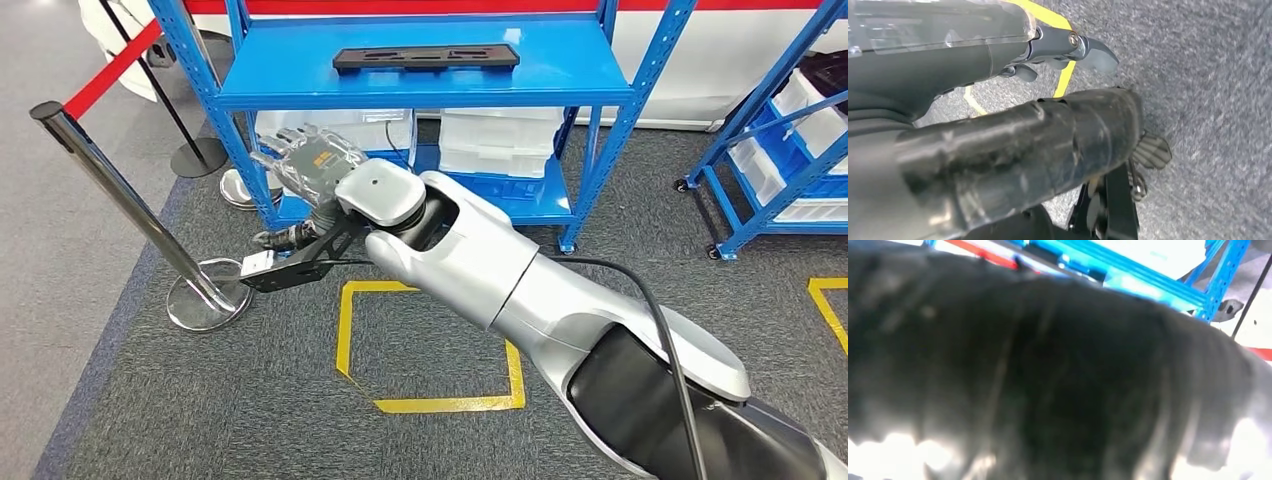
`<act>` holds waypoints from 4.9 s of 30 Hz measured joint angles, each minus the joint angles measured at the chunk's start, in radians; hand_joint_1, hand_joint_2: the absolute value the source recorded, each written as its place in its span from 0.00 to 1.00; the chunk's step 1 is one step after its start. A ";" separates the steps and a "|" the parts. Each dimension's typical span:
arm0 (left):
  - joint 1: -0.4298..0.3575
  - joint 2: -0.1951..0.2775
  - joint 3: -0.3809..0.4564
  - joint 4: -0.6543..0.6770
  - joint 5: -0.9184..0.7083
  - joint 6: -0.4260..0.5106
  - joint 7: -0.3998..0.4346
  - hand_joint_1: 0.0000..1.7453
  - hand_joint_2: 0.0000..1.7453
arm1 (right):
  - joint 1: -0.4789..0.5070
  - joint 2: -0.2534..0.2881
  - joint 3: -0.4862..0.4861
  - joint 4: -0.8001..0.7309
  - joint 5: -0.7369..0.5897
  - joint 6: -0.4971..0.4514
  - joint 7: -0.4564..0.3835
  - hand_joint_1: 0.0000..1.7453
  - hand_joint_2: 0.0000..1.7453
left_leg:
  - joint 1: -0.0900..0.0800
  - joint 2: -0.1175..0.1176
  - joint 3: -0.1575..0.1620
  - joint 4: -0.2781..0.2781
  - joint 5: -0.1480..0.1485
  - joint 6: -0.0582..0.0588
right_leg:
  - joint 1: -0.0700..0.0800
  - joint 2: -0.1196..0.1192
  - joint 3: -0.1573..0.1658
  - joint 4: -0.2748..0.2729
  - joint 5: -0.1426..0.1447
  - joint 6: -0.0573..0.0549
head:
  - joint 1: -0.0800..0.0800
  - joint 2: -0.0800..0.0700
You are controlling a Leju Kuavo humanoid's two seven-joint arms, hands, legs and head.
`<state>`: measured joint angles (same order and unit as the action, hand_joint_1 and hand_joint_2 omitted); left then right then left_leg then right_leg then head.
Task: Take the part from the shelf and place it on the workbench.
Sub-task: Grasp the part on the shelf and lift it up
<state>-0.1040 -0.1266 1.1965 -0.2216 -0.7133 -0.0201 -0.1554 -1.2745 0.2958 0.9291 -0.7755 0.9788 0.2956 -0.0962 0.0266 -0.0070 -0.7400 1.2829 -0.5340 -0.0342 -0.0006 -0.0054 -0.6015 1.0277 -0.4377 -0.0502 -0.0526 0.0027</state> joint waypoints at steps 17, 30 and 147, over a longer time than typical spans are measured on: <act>0.001 0.001 0.007 0.000 -0.018 0.000 0.001 0.00 0.00 | -0.042 -0.041 0.001 0.090 0.002 -0.023 0.031 0.00 0.00 | -0.002 -0.002 0.131 -0.253 0.100 0.052 | -0.005 0.004 -0.116 0.219 -0.067 0.048 | 0.002 0.000; 0.004 -0.002 0.012 0.001 -0.026 0.004 0.004 0.00 0.00 | -0.062 -0.056 -0.023 0.166 0.006 -0.031 0.027 0.00 0.00 | 0.000 0.002 -0.019 0.015 0.008 0.003 | 0.000 0.006 0.032 -0.004 -0.025 0.002 | 0.000 0.000; 0.006 0.015 0.033 0.002 -0.090 -0.012 -0.003 0.00 0.00 | -0.042 -0.162 -0.097 0.269 0.023 0.017 -0.067 0.00 0.00 | -0.006 -0.001 0.181 -0.270 0.064 0.040 | 0.001 0.006 -0.044 0.013 0.033 0.044 | 0.007 0.000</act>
<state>-0.0977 -0.1114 1.2294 -0.2193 -0.8034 -0.0322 -0.1583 -1.3166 0.1334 0.8323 -0.5069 1.0021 0.3121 -0.1630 0.0202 -0.0079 -0.5595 1.0131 -0.4697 0.0060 0.0006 0.0006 -0.6453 1.0411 -0.4051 -0.0057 -0.0455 0.0026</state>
